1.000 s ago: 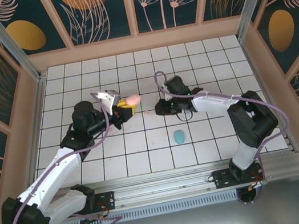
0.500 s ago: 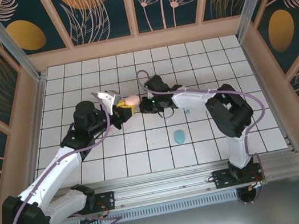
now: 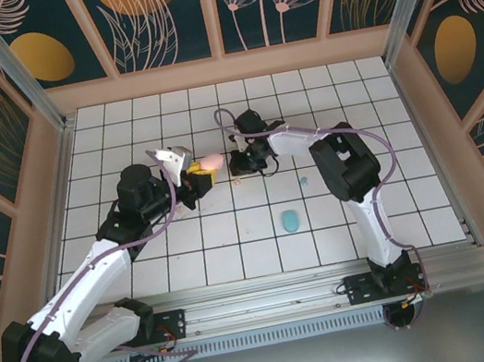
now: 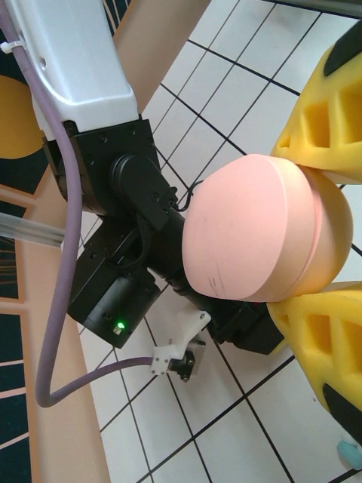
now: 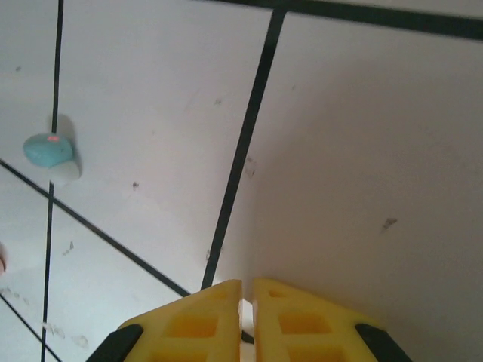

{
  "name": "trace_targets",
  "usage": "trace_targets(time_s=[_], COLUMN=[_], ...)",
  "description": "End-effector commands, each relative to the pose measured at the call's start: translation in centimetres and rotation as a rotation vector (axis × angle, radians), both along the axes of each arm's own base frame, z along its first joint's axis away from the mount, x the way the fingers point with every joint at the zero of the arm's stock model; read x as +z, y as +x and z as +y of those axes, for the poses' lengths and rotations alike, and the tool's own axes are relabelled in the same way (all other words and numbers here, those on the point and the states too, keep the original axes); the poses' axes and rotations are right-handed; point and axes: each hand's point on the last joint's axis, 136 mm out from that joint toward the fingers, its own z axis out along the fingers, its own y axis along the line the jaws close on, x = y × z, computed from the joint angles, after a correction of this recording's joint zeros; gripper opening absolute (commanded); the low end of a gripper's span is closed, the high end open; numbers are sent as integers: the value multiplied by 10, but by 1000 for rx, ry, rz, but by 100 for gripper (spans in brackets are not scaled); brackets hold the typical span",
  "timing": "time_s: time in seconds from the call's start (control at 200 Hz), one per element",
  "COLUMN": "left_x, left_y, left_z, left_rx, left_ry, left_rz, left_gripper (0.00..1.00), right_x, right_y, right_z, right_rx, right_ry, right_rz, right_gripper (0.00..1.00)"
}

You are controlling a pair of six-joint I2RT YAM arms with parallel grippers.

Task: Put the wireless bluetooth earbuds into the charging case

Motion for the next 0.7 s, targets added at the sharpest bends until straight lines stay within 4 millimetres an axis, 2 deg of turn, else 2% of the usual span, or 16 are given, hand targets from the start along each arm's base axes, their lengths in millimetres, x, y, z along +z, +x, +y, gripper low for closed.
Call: trace_targets(time_s=[0.0, 0.265, 0.696], left_x=[-2, 4, 7], left_y=[-1, -1, -6], left_z=[4, 3, 5], left_rx=[8, 2, -1], left_ry=[11, -1, -19], left_rz=[-12, -20, -23], left_gripper=[0, 0, 0], right_x=[-4, -9, -16], right_y=[-22, -41, -85], right_z=[-3, -19, -37], right_rx=[76, 53, -28], right_ry=[-18, -51, -66], right_rz=[42, 81, 155], right_gripper=[12, 11, 10])
